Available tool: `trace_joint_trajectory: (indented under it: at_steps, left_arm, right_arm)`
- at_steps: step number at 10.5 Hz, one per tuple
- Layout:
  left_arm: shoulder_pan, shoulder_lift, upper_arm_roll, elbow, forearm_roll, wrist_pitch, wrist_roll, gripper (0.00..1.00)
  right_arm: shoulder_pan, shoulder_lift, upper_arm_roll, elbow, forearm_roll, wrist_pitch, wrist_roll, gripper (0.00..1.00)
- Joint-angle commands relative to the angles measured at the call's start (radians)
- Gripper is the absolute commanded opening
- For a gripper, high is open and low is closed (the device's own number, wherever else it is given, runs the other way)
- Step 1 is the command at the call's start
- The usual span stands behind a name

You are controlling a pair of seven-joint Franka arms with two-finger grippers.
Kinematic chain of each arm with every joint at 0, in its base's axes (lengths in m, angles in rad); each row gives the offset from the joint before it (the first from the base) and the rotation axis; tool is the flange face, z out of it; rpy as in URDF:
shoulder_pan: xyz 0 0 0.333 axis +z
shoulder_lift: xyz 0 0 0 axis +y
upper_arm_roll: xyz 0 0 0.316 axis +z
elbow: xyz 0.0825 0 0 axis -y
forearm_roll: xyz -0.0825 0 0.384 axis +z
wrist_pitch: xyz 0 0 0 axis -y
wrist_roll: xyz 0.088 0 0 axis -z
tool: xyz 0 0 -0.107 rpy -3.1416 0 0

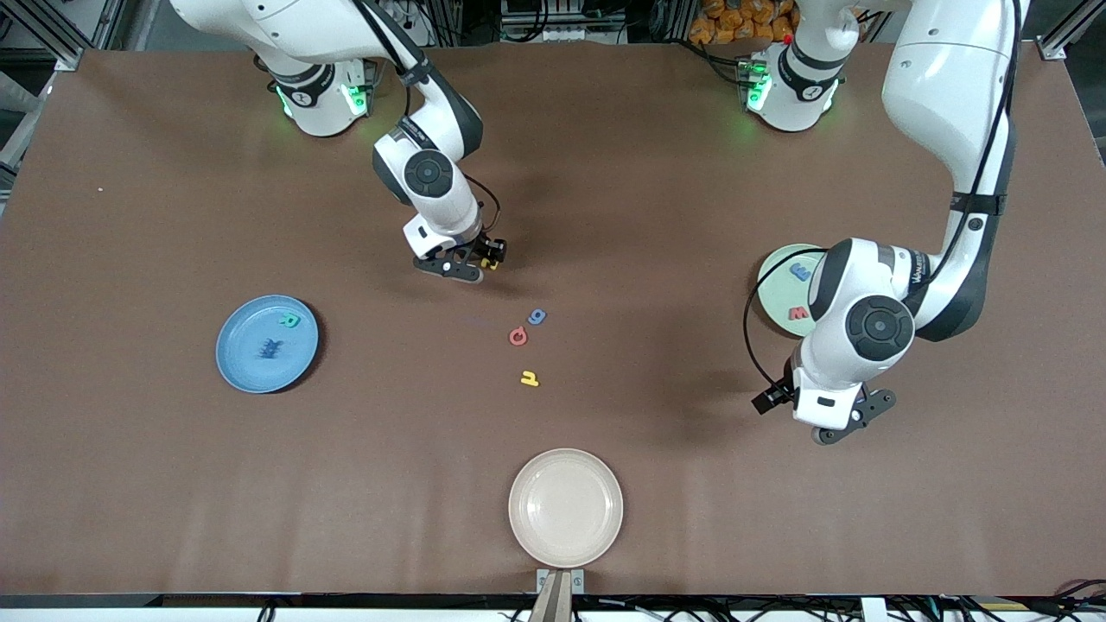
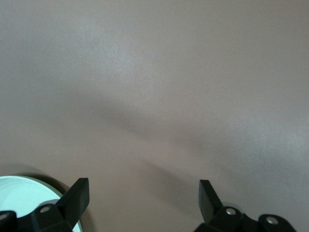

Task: Sort uppercase to blue plate, lowercase to green plate
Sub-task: 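Move the right gripper over the yellow H while the left gripper withdraws, then lower the right gripper and grasp the yellow H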

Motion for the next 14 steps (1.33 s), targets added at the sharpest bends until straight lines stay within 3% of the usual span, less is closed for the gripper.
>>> trace_joint_trajectory:
  at_steps: [1,14]
  left_arm:
    - [-0.004,-0.002,0.003,-0.007,0.028,0.016,-0.009,1.00]
    - [-0.004,0.009,0.003,-0.008,0.028,0.042,-0.009,1.00]
  right_arm:
    - [0.052,-0.032,0.004,-0.015,0.021,0.009,0.106,0.68]
    - [0.049,0.034,-0.012,0.024,-0.044,0.035,0.112,0.68]
